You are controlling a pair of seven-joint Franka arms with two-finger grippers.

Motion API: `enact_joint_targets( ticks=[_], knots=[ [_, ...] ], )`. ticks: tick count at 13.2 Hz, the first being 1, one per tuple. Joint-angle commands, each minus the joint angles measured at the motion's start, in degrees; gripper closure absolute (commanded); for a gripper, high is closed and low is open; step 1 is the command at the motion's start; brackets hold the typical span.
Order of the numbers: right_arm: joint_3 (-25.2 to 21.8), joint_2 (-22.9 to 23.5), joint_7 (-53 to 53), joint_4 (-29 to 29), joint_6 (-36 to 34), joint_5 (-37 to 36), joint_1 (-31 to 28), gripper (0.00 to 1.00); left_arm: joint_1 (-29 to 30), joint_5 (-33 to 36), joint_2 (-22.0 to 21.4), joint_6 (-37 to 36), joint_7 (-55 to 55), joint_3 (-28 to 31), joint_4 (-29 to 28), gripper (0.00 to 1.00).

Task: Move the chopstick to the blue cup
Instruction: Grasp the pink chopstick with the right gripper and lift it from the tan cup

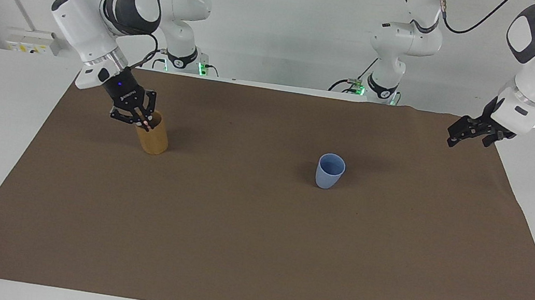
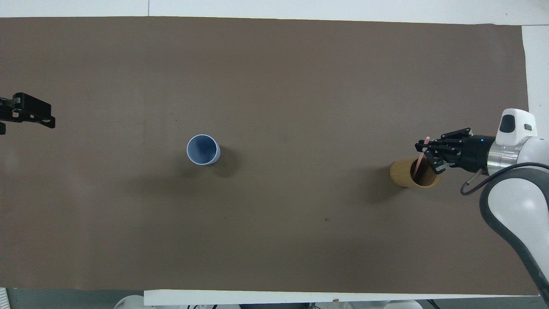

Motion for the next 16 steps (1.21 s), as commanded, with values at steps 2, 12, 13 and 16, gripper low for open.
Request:
enact_joint_targets(
  ticks=[2,12,13,16],
  knots=[
    [0.15,1.23,4.75,9.86,-9.31,-1.38,-0.7,1.0,-0.21,-0.65,-4.09,-3.32,3.89,-0.15,0.09,0.0],
    [8.41,14.13,58.48,46.34,-27.01,-14.48,9.81,1.0,-0.38,-0.56,-4.89,-2.7,3.27,0.56,-0.7,0.0],
    [8.41,16.16,65.7,48.72,-26.48,-15.1,13.24,1.0,-0.38,-0.56,-4.89,-2.7,3.27,0.56,-0.7,0.0],
    [8.41,22.05,81.72,53.82,-25.25,-18.97,21.6,1.0,-0.3,-0.56,-4.89,-2.7,3.27,0.64,-0.7,0.0]
  ],
)
